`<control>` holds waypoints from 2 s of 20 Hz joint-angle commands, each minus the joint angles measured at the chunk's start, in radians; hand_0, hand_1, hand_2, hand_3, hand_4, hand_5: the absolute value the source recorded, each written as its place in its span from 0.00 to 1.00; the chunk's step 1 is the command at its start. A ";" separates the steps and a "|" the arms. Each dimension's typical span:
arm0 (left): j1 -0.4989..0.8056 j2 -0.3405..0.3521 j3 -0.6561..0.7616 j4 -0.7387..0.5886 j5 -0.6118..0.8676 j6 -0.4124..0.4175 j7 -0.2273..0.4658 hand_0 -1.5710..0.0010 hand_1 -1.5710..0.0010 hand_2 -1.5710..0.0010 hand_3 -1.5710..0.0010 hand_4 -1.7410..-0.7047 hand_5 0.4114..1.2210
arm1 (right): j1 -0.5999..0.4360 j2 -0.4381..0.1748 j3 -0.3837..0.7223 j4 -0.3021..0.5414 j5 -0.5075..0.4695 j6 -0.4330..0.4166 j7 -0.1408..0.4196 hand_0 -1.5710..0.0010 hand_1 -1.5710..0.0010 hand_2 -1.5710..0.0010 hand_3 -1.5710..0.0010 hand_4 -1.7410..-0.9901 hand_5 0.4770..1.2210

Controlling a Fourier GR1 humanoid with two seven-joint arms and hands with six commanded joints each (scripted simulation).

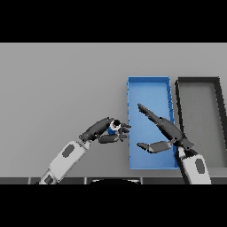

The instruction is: Pick up the blue pipe and place it into the blue bin.

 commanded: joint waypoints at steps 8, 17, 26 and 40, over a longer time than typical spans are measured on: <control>-0.013 -0.013 0.002 0.025 -0.006 -0.017 -0.020 0.00 0.00 0.00 0.08 0.01 1.00 | -0.238 0.018 0.115 0.040 -0.028 0.071 0.117 1.00 1.00 1.00 1.00 0.61 0.07; -0.009 -0.011 0.011 0.037 0.020 -0.051 -0.030 0.00 0.00 0.00 0.04 0.01 1.00 | -0.398 0.126 0.178 0.186 -0.017 0.094 0.184 1.00 1.00 0.99 1.00 0.69 0.05; -0.027 0.027 -0.018 0.016 -0.081 -0.029 -0.025 0.43 0.45 0.46 0.58 0.10 1.00 | -0.512 0.197 0.210 0.307 -0.042 0.168 0.197 0.44 0.44 0.44 0.55 0.32 0.13; -0.043 0.025 -0.020 0.035 -0.027 -0.041 -0.081 0.10 0.24 0.21 0.67 0.19 1.00 | -0.436 0.258 0.190 0.265 0.005 0.186 0.141 0.02 0.02 0.02 0.03 0.35 0.94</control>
